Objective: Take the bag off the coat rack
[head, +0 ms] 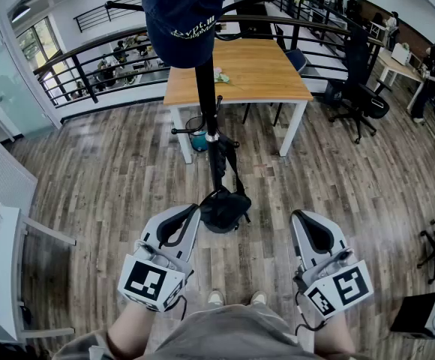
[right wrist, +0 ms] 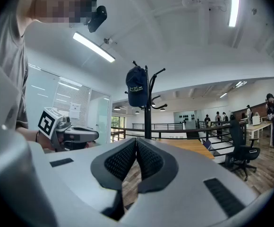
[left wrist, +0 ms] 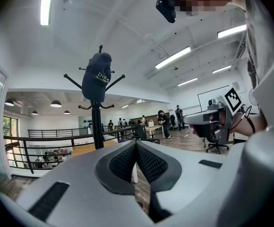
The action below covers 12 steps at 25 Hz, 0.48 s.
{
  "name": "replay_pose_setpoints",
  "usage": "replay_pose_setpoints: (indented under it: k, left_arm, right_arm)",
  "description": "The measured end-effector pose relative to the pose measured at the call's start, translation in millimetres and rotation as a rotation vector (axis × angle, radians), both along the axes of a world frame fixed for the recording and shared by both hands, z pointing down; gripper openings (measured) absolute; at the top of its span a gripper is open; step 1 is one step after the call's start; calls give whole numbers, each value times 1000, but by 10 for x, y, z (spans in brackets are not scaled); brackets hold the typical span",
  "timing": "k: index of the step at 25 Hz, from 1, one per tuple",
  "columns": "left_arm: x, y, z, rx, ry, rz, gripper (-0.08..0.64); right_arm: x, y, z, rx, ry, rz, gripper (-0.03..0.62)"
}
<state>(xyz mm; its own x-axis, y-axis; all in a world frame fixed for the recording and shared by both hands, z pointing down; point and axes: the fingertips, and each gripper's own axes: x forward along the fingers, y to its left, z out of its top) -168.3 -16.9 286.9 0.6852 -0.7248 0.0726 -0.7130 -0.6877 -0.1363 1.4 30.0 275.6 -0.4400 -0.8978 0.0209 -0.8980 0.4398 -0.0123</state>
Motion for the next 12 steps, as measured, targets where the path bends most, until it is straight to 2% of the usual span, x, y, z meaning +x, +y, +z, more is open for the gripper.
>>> replay_pose_setpoints:
  k: [6, 12]
  left_arm:
    - [102, 66, 2, -5, 5, 8, 15]
    - [126, 42, -31, -13, 40, -61, 15]
  right_arm:
    - [103, 2, -24, 11, -62, -2, 32]
    - [181, 28, -21, 14, -80, -53, 32]
